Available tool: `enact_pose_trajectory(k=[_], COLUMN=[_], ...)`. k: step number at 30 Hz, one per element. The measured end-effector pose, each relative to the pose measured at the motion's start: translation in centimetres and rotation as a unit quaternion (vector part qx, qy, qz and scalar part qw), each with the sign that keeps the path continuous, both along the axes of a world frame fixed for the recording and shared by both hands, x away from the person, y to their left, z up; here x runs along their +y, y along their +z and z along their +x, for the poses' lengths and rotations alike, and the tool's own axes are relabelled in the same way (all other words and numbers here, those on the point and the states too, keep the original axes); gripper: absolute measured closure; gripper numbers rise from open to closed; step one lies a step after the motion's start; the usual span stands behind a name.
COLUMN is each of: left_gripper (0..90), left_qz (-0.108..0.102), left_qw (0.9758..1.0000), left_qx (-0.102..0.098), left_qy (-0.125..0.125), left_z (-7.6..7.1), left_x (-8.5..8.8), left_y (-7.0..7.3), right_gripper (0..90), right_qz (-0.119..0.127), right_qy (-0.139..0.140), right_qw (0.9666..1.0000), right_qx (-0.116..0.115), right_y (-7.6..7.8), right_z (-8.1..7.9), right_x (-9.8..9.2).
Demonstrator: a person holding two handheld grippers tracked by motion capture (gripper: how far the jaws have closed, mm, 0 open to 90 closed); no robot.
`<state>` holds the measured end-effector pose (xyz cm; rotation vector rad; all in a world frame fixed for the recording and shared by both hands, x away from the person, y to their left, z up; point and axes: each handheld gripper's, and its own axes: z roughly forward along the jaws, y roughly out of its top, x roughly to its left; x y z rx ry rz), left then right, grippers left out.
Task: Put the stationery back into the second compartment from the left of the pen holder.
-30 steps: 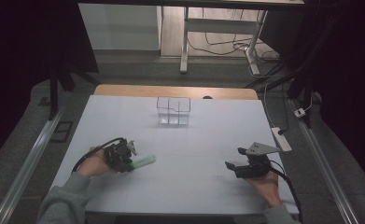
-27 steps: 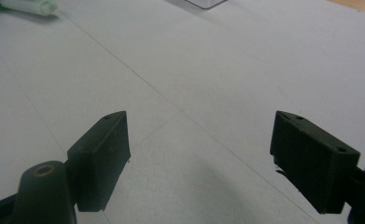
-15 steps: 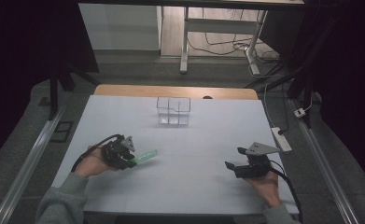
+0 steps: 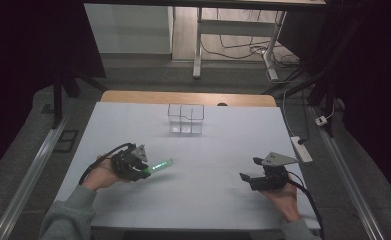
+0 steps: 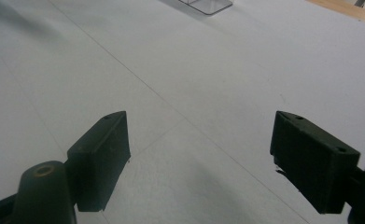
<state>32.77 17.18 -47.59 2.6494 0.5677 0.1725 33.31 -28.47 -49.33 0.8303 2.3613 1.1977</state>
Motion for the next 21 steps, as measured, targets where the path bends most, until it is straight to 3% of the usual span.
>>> enact_pose_trajectory(k=[21], left_gripper=[67.0], left_qz=[-0.007], left_qw=[0.9993], left_qx=[-0.02], left_qy=[-0.031], left_z=[0.4], left_x=[-3.0], left_y=[0.9], right_gripper=[19.8], right_qz=[-0.008], right_qy=[0.003], right_qw=[1.0], right_qx=[-0.002], right_y=[0.1], right_z=[0.1], right_x=[0.6])
